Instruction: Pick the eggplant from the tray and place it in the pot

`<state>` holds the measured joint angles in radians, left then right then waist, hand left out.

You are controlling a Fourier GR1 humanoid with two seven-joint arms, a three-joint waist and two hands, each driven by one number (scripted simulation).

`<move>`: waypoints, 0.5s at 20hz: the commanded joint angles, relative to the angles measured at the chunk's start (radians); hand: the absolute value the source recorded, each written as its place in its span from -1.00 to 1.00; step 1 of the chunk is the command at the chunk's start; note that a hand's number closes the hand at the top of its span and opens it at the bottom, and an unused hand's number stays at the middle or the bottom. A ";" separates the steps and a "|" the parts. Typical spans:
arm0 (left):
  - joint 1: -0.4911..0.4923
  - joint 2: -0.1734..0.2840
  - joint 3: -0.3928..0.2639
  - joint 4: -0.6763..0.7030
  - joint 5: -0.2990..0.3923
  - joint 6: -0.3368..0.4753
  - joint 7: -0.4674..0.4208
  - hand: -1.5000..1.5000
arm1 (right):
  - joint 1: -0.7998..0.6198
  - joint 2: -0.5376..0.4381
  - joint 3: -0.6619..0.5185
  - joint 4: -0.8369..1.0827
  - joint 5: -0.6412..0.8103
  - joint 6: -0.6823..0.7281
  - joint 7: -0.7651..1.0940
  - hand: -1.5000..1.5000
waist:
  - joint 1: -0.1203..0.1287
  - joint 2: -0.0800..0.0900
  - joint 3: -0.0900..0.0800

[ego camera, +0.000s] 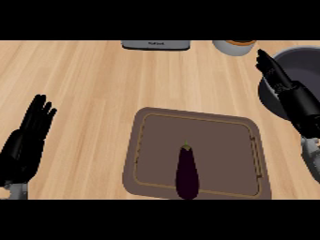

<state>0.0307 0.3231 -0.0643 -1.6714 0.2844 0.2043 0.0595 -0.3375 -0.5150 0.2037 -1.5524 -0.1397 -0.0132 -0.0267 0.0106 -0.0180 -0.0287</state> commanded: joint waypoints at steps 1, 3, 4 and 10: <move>-0.017 -0.044 -0.034 0.009 -0.040 0.031 -0.011 0.00 | -0.025 0.086 0.087 0.000 0.008 0.014 0.071 -1.00 | -0.002 0.019 0.028; -0.045 -0.020 -0.041 0.011 -0.014 -0.008 0.028 0.00 | -0.032 0.202 0.168 0.015 -0.111 0.081 0.141 -1.00 | 0.017 0.025 0.028; -0.079 -0.005 -0.043 0.002 -0.020 -0.009 0.049 0.00 | -0.032 0.279 0.205 0.036 -0.157 0.087 0.160 -1.00 | 0.030 0.031 0.029; -0.138 -0.045 -0.089 0.054 -0.037 0.026 0.152 0.00 | -0.003 0.211 0.306 -0.035 0.274 -0.159 0.063 -1.00 | -0.036 0.014 0.029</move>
<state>-0.0605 0.2955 -0.1381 -1.6520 0.2562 0.2110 0.1555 -0.3868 -0.3500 0.4704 -1.5449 -0.0258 -0.0075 0.0889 0.0114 -0.0041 -0.0065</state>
